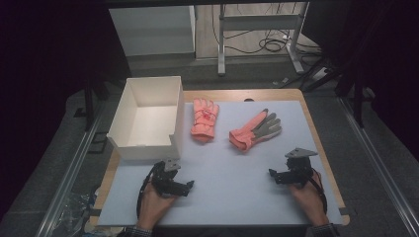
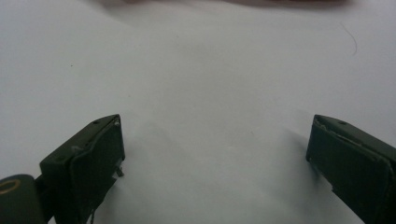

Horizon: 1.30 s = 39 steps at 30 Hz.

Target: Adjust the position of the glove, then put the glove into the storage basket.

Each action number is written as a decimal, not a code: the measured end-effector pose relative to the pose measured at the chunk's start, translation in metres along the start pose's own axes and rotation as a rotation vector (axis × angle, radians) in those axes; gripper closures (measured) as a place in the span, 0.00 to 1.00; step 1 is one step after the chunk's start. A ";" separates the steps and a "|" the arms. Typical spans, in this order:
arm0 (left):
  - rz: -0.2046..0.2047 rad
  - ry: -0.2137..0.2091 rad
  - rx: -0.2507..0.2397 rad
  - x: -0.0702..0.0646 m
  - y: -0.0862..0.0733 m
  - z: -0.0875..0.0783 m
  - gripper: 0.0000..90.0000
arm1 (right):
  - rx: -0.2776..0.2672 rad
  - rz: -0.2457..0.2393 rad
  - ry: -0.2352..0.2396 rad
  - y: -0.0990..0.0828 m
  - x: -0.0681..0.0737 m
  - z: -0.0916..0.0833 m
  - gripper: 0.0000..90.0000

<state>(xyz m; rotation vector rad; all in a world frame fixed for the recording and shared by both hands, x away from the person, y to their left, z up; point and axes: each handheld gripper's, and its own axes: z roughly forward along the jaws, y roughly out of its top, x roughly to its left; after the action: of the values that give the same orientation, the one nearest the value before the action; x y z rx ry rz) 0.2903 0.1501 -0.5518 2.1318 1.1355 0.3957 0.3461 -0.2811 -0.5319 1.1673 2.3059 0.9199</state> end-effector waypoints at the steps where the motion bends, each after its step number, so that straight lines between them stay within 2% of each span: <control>1: 0.004 0.000 0.000 0.000 0.000 0.000 0.00 | 0.000 0.000 0.000 0.000 0.000 0.000 0.05; 21: 0.009 0.000 0.002 0.001 0.000 0.000 0.00 | 0.004 0.001 0.003 0.001 0.000 0.000 0.05; 27: 0.009 0.000 0.002 0.001 0.000 0.000 0.00 | 0.003 0.017 -0.003 0.002 -0.001 -0.002 0.09; 30: 0.009 0.000 0.002 0.001 0.000 0.000 0.00 | 0.001 0.053 0.028 0.006 0.000 -0.003 0.10; 39: 0.009 0.001 0.002 0.001 0.000 0.000 0.00 | -0.021 0.023 0.032 0.022 0.002 -0.004 0.19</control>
<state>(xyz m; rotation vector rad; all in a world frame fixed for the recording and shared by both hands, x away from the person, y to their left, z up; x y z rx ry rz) 0.2904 0.1508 -0.5517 2.1388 1.1279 0.3997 0.3548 -0.2712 -0.5133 1.1814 2.3069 0.9763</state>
